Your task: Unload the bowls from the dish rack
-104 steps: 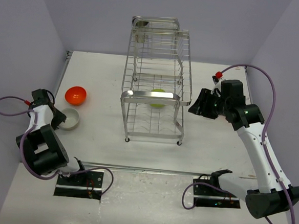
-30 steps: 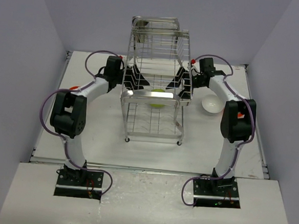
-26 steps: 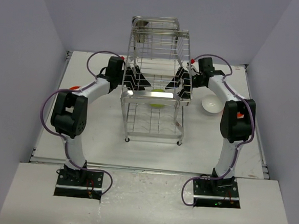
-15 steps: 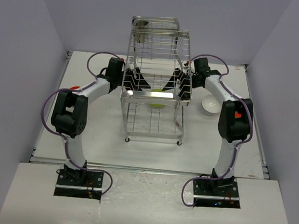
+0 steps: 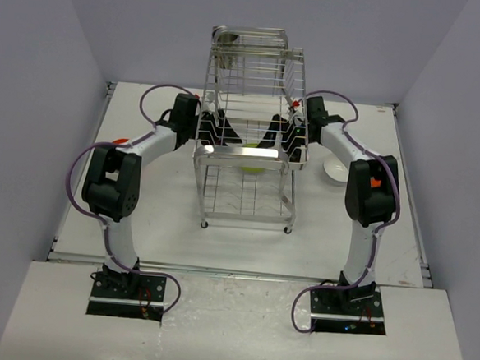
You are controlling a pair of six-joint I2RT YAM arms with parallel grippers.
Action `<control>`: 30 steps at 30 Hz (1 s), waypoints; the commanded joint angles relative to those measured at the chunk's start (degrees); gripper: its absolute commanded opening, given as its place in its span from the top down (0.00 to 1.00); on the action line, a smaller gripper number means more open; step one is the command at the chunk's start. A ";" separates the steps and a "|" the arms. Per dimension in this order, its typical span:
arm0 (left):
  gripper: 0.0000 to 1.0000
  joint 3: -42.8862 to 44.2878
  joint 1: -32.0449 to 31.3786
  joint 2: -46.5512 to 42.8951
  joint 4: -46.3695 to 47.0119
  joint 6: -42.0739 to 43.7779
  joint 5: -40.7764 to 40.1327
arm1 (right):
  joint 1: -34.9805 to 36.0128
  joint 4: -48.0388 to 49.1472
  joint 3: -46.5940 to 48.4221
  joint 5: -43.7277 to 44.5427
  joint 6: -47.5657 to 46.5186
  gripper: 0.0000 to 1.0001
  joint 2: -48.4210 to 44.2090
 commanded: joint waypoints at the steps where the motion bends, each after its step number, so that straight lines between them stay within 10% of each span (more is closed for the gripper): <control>1: 0.32 -1.24 -0.01 -1.75 0.32 1.63 1.70 | -0.11 2.35 -1.24 2.21 -1.05 0.01 0.20; 30: 0.32 -0.80 -0.01 0.53 1.03 1.46 3.02 | 0.77 4.99 4.56 0.90 -1.58 0.01 4.86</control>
